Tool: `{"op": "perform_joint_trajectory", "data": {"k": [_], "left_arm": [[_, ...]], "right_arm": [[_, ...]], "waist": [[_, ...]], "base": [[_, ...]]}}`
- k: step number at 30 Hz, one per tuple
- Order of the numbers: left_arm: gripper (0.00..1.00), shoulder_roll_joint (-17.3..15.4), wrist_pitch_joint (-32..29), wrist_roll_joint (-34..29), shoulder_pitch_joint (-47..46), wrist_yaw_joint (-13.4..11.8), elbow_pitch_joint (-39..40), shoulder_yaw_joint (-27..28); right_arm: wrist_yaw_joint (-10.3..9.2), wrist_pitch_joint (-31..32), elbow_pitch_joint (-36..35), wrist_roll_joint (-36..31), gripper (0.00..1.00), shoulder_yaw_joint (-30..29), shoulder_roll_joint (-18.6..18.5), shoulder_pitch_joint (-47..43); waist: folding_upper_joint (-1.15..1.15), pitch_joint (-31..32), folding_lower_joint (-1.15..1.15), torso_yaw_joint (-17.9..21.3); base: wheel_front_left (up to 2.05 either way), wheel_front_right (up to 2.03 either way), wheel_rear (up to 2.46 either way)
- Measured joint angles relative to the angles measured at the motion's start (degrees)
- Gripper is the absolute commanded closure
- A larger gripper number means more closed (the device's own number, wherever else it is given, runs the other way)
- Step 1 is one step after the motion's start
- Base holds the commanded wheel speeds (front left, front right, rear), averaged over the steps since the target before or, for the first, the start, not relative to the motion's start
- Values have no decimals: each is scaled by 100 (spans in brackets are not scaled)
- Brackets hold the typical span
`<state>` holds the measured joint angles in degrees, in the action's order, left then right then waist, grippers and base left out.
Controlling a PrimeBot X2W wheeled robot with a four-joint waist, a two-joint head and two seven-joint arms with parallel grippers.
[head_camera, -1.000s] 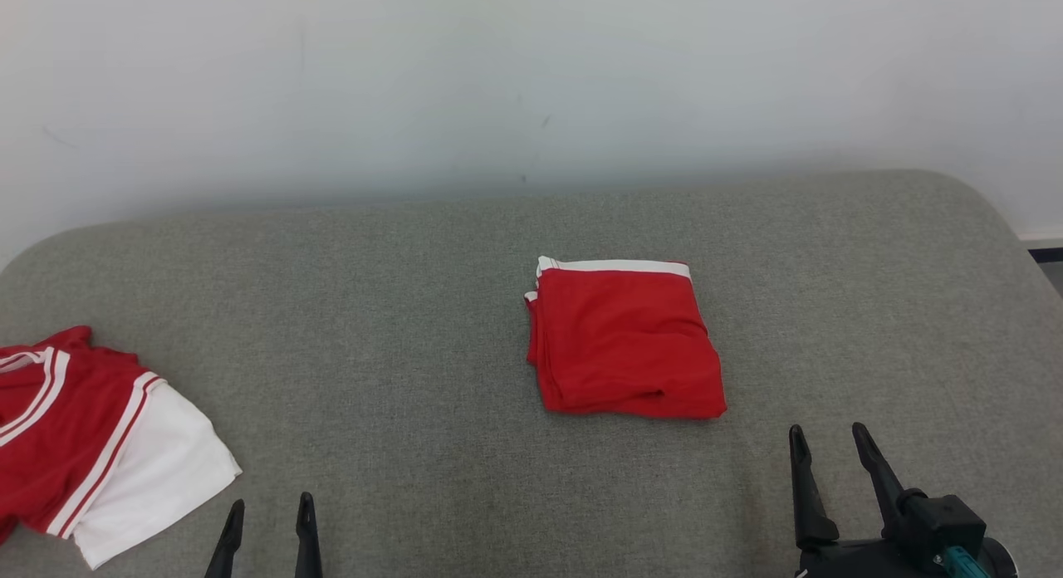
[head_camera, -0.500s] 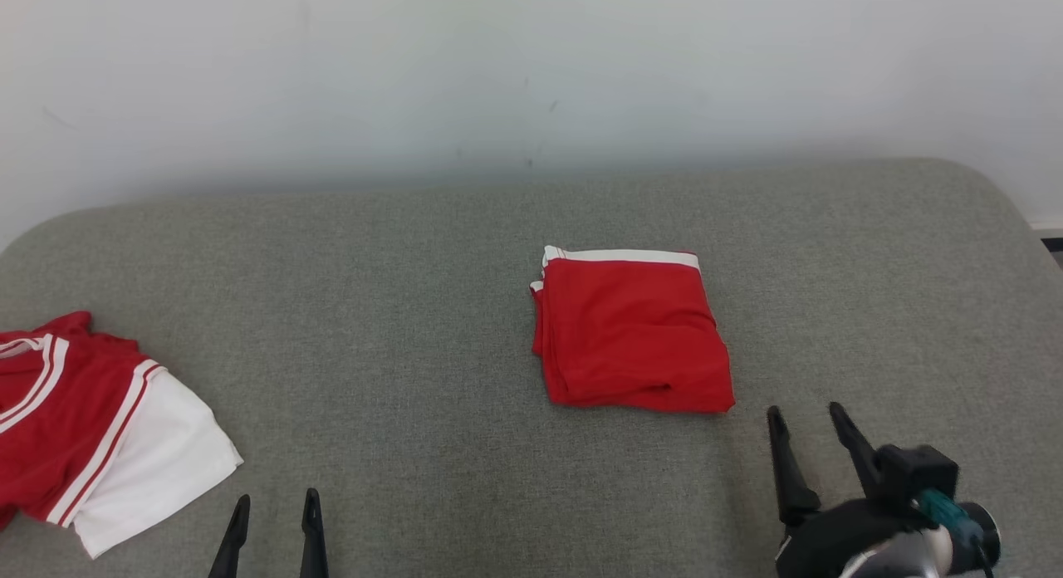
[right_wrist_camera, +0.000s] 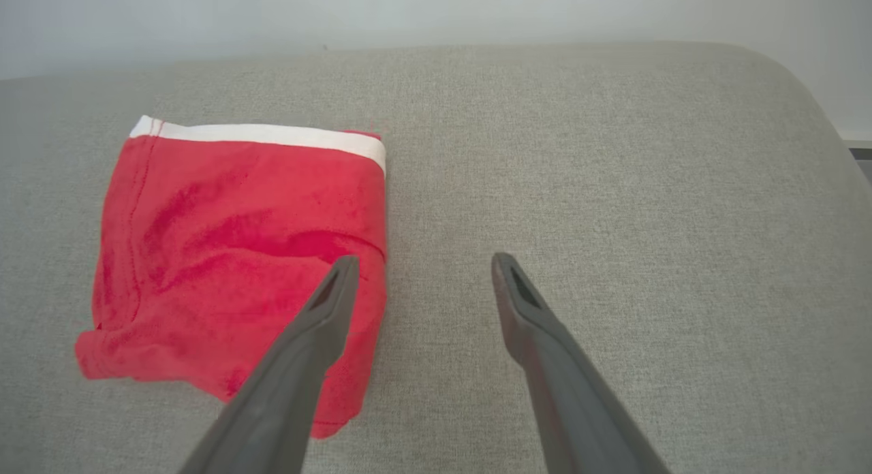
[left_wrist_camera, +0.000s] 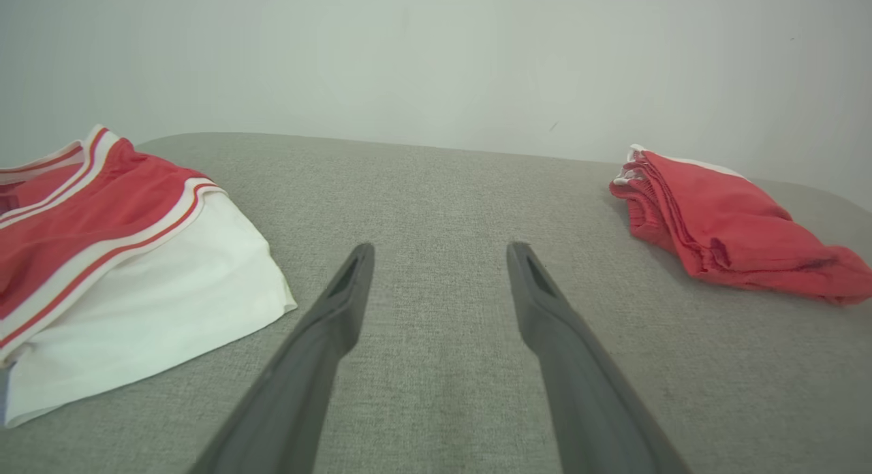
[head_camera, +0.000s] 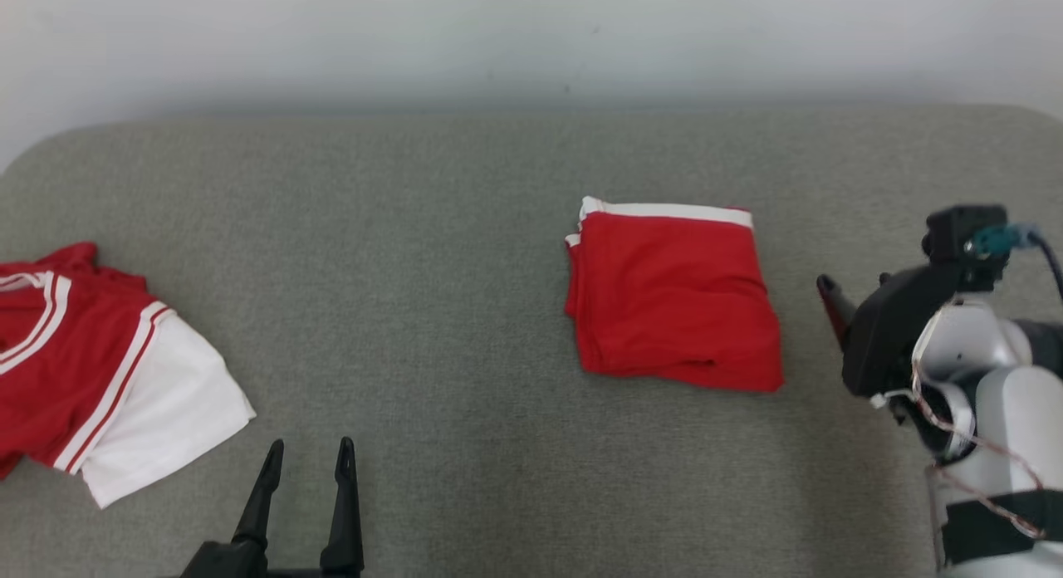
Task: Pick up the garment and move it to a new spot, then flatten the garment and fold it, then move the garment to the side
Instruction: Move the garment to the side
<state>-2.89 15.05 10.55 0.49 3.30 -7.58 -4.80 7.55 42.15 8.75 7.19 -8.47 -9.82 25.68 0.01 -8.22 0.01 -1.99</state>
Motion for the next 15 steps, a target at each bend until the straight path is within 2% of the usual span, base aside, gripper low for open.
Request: {"op": "perform_joint_trajectory", "data": {"k": [7, 15], "left_arm": [[0, -1, 0, 12, -248, -25, 36, -100], [0, -2, 0, 63, -359, -44, 33, -188]], "right_arm": [[0, 701, 673, -307, 0, -236, 12, 669], [0, 1031, 1263, -651, 0, -310, 96, 946]], "waist": [[0, -442, 0, -343], [0, -852, 0, -674]], "base": [[0, 0, 0], [0, 0, 0]]}}
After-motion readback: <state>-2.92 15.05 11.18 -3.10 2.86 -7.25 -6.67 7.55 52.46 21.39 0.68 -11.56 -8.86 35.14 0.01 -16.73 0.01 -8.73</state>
